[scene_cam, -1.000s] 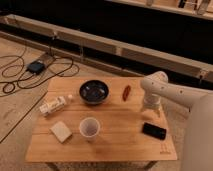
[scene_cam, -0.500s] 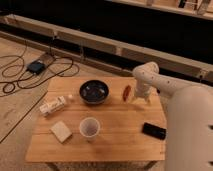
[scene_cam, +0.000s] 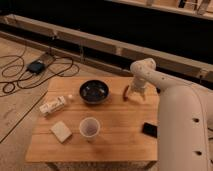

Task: Place the pepper in the ceramic cup

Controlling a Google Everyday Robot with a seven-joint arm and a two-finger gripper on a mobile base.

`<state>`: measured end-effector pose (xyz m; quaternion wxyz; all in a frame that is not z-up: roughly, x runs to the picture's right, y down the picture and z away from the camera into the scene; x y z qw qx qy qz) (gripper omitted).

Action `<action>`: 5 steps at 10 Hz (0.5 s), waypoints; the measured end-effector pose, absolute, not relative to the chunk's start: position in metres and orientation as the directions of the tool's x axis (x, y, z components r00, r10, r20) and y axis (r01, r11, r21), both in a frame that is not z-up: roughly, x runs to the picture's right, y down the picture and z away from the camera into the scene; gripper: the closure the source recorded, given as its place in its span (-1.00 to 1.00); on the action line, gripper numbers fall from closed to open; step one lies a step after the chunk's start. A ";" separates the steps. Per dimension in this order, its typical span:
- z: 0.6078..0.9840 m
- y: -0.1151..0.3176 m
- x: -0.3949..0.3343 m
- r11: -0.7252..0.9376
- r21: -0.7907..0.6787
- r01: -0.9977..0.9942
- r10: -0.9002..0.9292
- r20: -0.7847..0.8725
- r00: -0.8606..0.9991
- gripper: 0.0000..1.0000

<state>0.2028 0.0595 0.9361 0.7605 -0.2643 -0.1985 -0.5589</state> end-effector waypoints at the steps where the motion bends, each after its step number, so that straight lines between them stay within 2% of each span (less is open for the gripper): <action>1: 0.939 0.054 0.199 0.239 -0.165 0.957 -0.746 0.600 0.290 -0.42; 5: 0.952 0.041 0.186 0.231 -0.121 0.966 -0.754 0.604 0.256 -0.42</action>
